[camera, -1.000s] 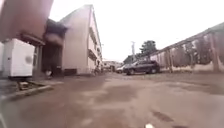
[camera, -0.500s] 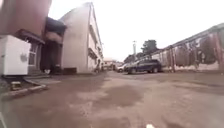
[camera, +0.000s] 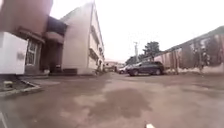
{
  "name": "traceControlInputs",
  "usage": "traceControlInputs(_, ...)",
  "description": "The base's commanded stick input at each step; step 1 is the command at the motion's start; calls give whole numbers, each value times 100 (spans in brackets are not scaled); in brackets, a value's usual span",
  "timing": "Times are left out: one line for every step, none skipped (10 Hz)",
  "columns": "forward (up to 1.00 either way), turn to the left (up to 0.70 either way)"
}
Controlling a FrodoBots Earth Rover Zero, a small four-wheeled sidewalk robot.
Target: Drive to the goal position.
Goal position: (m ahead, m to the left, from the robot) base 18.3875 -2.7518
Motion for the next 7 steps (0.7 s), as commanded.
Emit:
traceControlInputs(70,0)
traceControlInputs(70,0)
traceControlInputs(70,0)
traceControlInputs(70,0)
traceControlInputs(70,0)
traceControlInputs(70,0)
traceControlInputs(70,0)
